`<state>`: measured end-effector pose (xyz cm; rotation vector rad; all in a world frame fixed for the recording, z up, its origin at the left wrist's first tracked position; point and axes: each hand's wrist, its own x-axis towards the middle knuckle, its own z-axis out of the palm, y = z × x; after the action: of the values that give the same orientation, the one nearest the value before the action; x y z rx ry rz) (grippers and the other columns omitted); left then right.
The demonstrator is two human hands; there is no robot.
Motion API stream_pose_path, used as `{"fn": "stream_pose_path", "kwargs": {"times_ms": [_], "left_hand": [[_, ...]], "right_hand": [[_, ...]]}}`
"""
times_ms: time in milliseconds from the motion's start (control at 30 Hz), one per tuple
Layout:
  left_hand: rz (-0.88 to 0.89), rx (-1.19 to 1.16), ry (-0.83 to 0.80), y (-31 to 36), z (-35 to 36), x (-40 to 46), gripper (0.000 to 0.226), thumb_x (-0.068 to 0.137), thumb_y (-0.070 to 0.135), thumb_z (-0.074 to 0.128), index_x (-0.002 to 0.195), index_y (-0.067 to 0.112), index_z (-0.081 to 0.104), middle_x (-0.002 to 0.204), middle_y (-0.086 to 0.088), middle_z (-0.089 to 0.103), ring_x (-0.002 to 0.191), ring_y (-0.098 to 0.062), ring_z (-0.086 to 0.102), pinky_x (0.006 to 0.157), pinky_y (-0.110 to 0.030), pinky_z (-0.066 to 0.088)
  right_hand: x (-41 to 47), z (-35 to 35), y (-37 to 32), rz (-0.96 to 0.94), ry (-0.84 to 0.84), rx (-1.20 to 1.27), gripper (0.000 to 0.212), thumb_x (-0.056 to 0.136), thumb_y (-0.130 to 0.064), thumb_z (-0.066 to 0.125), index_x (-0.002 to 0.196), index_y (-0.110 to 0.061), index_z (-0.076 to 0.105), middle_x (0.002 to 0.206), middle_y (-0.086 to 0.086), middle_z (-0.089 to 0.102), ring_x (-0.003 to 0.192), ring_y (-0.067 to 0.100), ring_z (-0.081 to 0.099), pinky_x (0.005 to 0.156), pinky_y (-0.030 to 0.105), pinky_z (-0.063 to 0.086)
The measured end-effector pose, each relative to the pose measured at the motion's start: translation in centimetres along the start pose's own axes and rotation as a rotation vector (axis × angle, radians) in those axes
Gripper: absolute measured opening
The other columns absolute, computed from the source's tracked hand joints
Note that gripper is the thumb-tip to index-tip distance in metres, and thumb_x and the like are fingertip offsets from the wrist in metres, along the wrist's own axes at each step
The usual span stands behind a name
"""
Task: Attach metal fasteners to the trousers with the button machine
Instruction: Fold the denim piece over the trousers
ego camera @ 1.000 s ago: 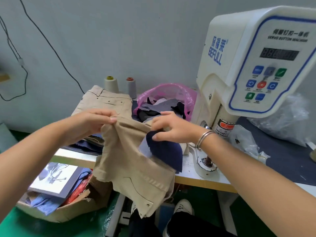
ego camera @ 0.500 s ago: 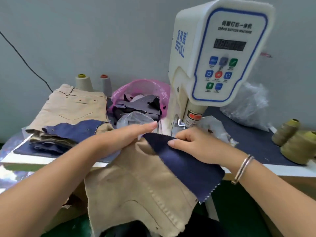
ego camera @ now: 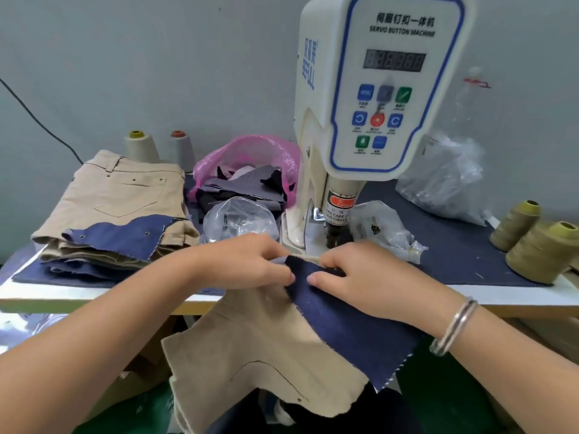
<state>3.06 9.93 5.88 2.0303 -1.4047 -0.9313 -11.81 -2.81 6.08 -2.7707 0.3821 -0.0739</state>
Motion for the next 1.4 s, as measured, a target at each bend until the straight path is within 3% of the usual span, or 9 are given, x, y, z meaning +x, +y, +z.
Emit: {"fn": "stream_pose_path", "kwargs": {"times_ms": [167, 300, 400, 467, 567, 733, 833, 1000, 1400], "left_hand": [[0.206, -0.557, 0.093, -0.3, -1.6, -1.5, 0.011, 0.072, 0.017, 0.071, 0.063, 0.013, 0.067, 0.055, 0.007, 0.060, 0.048, -0.005, 0.057, 0.048, -0.013, 0.044], [0.192, -0.741, 0.180, -1.5, -2.4, -0.9, 0.071, 0.041, 0.032, 0.084, 0.087, -0.013, 0.054, 0.066, -0.010, 0.055, 0.056, -0.019, 0.056, 0.052, -0.022, 0.046], [0.217, -0.810, 0.076, -1.7, -2.3, -0.9, 0.061, 0.032, 0.042, 0.090, 0.079, 0.006, 0.074, 0.072, -0.006, 0.070, 0.062, -0.018, 0.068, 0.056, -0.023, 0.053], [0.212, -0.873, 0.065, -1.8, -2.1, -1.0, 0.051, 0.027, 0.042, 0.091, 0.068, 0.015, 0.077, 0.065, -0.004, 0.071, 0.057, -0.016, 0.069, 0.053, -0.021, 0.052], [0.210, -0.881, 0.061, -2.3, -1.7, -1.1, 0.053, 0.024, 0.042, 0.092, 0.068, 0.017, 0.077, 0.061, -0.003, 0.070, 0.054, -0.015, 0.068, 0.050, -0.019, 0.051], [0.118, -0.831, 0.082, -3.1, -1.0, 0.2, 0.069, 0.016, 0.044, 0.095, 0.079, 0.021, 0.078, 0.078, -0.004, 0.075, 0.068, -0.015, 0.072, 0.054, -0.022, 0.054], [0.039, -0.701, -0.048, -4.6, -0.1, 1.4, 0.045, 0.043, 0.042, 0.093, 0.083, 0.026, 0.078, 0.085, -0.002, 0.076, 0.076, -0.014, 0.072, 0.060, -0.020, 0.054], [-0.104, -0.615, -0.074, -8.8, 2.3, 2.9, 0.029, 0.077, 0.027, 0.074, 0.102, 0.015, 0.074, 0.110, -0.013, 0.071, 0.100, -0.026, 0.068, 0.083, -0.028, 0.055], [-0.087, -0.671, 0.276, -10.8, 0.9, 4.1, 0.036, 0.070, 0.043, 0.074, 0.093, 0.016, 0.073, 0.095, -0.012, 0.073, 0.079, -0.020, 0.070, 0.063, -0.024, 0.052]], "right_hand": [[-2.5, -3.7, 2.1, 0.058, -0.107, 0.298, 0.030, 0.070, -0.051, 0.069, 0.094, -0.038, 0.055, 0.084, -0.018, 0.068, 0.073, -0.002, 0.063, 0.061, 0.015, 0.048], [-3.0, -4.5, 4.8, 0.073, -0.090, 0.084, 0.045, 0.065, -0.058, 0.064, 0.072, -0.014, 0.056, 0.064, -0.003, 0.054, 0.061, 0.014, 0.050, 0.061, 0.033, 0.040], [-3.5, -4.2, 6.3, -0.015, -0.026, 0.121, 0.045, 0.073, -0.056, 0.068, 0.059, -0.017, 0.050, 0.062, -0.001, 0.045, 0.066, 0.016, 0.045, 0.068, 0.024, 0.034], [-4.1, -4.2, 6.9, -0.102, 0.048, 0.404, 0.022, 0.077, -0.044, 0.067, 0.072, -0.023, 0.066, 0.076, 0.007, 0.062, 0.096, 0.017, 0.057, 0.081, 0.010, 0.038], [-4.7, -3.9, 7.3, -0.237, 0.078, 0.824, 0.033, 0.079, -0.047, 0.069, 0.093, -0.018, 0.071, 0.087, 0.008, 0.070, 0.092, 0.018, 0.068, 0.075, 0.014, 0.049], [-3.8, -2.6, 7.5, -0.221, 0.068, 1.187, 0.032, 0.075, -0.050, 0.072, 0.080, -0.019, 0.072, 0.075, -0.002, 0.069, 0.068, 0.009, 0.064, 0.065, 0.018, 0.051], [-2.8, -0.4, 8.9, -0.033, 0.108, 1.327, 0.015, 0.074, -0.027, 0.070, 0.077, -0.013, 0.075, 0.076, 0.004, 0.071, 0.070, 0.014, 0.067, 0.065, 0.019, 0.053], [-1.3, 4.9, 10.4, 0.232, 0.069, 1.448, 0.006, 0.070, -0.017, 0.074, 0.068, -0.018, 0.068, 0.070, 0.000, 0.064, 0.063, 0.010, 0.059, 0.060, 0.018, 0.047], [3.4, 6.9, 11.2, 0.416, 0.048, 1.431, 0.017, 0.071, -0.032, 0.072, 0.073, -0.015, 0.067, 0.080, 0.008, 0.066, 0.070, 0.014, 0.061, 0.061, 0.023, 0.049]]}}
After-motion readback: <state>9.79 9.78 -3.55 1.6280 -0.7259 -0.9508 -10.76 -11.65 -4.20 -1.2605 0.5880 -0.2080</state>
